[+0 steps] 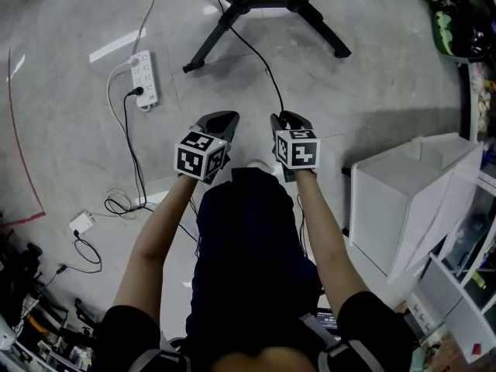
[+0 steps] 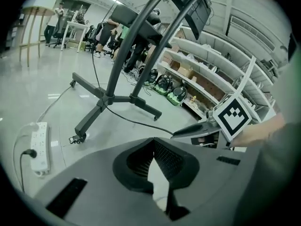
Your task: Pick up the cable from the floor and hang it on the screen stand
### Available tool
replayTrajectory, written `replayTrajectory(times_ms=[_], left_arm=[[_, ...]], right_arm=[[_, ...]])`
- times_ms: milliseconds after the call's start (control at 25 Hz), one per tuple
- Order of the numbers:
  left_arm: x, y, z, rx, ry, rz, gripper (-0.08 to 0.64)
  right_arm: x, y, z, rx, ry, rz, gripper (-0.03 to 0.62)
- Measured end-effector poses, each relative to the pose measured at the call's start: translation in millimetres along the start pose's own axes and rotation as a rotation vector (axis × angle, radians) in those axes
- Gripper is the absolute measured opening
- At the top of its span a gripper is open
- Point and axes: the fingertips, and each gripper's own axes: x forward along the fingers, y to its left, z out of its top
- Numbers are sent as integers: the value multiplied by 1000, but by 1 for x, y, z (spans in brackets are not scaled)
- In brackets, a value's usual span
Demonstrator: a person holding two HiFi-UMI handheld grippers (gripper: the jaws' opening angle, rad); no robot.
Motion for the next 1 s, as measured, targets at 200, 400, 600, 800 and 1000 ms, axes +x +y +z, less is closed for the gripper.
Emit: replayTrajectory(times_ms=[200,400,600,800,1000], left_arm=[[-45,-49,53,14,14,1,8],[-97,-90,112,16,5,13,8],[-147,-131,162,67,9,19,8],[-197,-166,202,155,10,11,8],[-246,-188,237,126,-49,56,8]], right_arm=[[-73,26,36,-2,8,23,140],[-142,43,71,14,12,37,140],[-210,62,100,-14,34,47,140],[-266,83,125,-35,43,56,140],[-316,109,148,-29,22,73,140]])
